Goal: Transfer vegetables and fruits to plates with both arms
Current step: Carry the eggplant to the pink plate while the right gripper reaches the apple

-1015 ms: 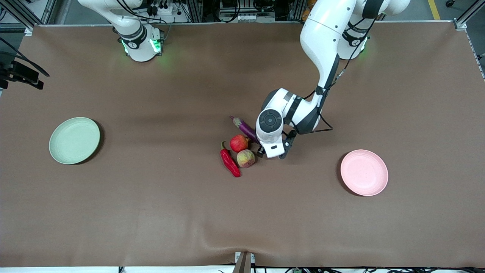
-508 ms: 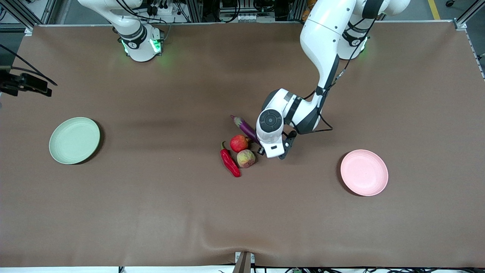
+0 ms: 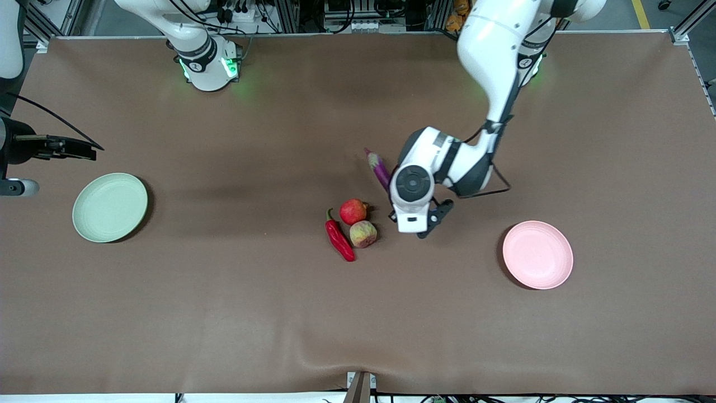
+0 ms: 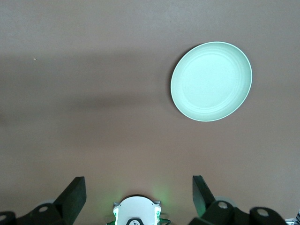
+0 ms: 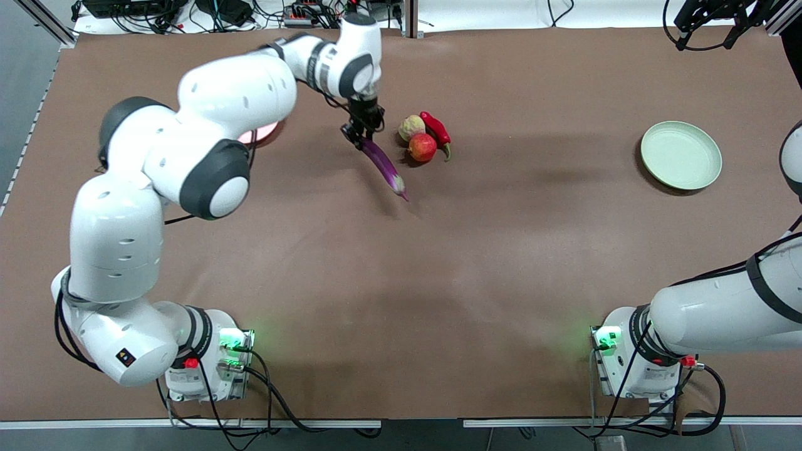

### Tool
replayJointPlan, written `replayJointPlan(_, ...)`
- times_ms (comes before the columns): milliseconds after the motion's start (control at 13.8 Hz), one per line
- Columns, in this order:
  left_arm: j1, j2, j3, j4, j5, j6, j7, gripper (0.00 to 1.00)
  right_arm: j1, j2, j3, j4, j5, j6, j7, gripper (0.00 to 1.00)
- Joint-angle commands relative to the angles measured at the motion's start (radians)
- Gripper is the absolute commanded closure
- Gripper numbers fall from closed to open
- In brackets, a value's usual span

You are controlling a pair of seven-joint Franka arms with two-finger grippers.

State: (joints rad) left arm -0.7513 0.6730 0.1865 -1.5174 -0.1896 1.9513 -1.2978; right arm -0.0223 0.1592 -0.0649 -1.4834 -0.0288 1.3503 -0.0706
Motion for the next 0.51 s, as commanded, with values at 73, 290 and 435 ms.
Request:
replayJointPlan(73,0.101,-0.053,0.037,-0.006,0.128,-0.052,0.025,0.98,0.005,0.043,0.008,0.017,0.067,-0.005,0.006,0.0)
replayJointPlan(290,0.215,-0.033,0.106,0.04,0.18,-0.034,-0.003,0.97,0.036,0.094,0.01,0.017,0.189,0.033,0.167,0.0)
replayJointPlan(435,0.321,-0.023,0.111,0.062,0.185,0.003,0.017,0.97,0.086,0.124,0.01,0.017,0.249,0.047,0.26,0.0)
